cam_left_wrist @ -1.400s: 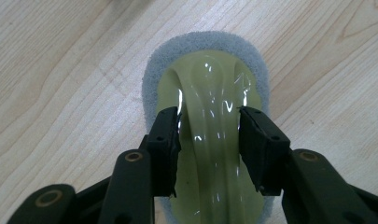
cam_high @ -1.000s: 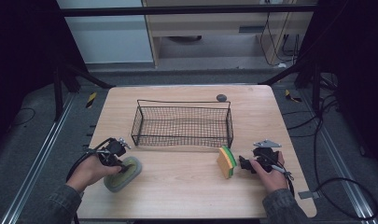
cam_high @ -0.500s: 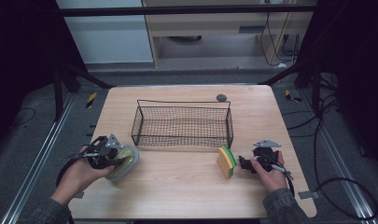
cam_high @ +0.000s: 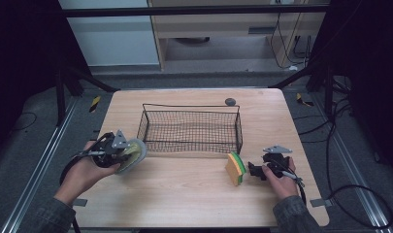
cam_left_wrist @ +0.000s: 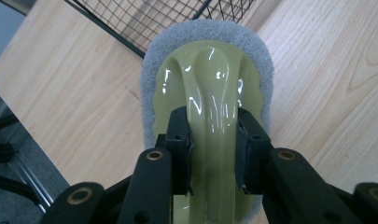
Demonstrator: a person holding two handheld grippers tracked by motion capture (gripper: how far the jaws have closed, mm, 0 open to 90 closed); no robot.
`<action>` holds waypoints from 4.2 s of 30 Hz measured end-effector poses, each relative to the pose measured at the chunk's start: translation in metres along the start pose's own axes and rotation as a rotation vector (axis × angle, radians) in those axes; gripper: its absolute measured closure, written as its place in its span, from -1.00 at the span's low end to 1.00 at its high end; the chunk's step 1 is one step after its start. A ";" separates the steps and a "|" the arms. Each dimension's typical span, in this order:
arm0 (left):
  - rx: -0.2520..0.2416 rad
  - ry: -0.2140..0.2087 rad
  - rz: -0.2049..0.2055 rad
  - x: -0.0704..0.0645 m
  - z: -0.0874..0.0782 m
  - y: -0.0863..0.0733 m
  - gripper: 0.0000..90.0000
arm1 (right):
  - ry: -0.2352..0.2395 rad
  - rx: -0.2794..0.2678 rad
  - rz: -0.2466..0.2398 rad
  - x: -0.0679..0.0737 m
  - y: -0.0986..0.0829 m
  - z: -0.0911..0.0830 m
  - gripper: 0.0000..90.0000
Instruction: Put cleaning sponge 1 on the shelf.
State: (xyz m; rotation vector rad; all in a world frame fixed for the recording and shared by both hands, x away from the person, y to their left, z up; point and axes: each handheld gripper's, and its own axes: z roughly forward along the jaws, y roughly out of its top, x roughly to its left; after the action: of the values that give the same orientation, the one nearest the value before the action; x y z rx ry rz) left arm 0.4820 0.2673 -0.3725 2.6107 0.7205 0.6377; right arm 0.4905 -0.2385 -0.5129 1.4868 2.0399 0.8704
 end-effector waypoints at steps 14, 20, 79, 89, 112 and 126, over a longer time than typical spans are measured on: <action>-0.015 0.080 0.074 0.023 -0.018 0.027 0.56 | 0.003 -0.001 -0.005 0.000 0.000 0.000 -0.99; -0.030 0.103 0.122 0.033 -0.021 0.042 0.56 | 0.004 0.000 -0.009 0.000 -0.001 0.000 -0.99; -0.055 0.121 0.383 0.033 0.027 0.149 0.56 | 0.006 -0.001 -0.007 0.000 -0.001 -0.001 -0.99; -0.052 0.109 0.410 0.030 0.039 0.154 0.56 | 0.004 0.000 -0.010 0.000 -0.001 -0.001 -0.99; 0.025 0.091 0.475 0.030 0.060 0.142 0.56 | 0.006 -0.001 -0.007 0.000 -0.001 -0.001 -0.98; 0.047 0.067 0.471 0.031 0.072 0.129 0.56 | 0.006 -0.002 -0.006 0.000 -0.001 -0.001 -0.99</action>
State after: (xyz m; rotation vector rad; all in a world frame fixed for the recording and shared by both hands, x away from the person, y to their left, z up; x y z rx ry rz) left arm 0.5922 0.1650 -0.3650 2.8318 0.1288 0.8482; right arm 0.4888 -0.2386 -0.5129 1.4786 2.0466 0.8755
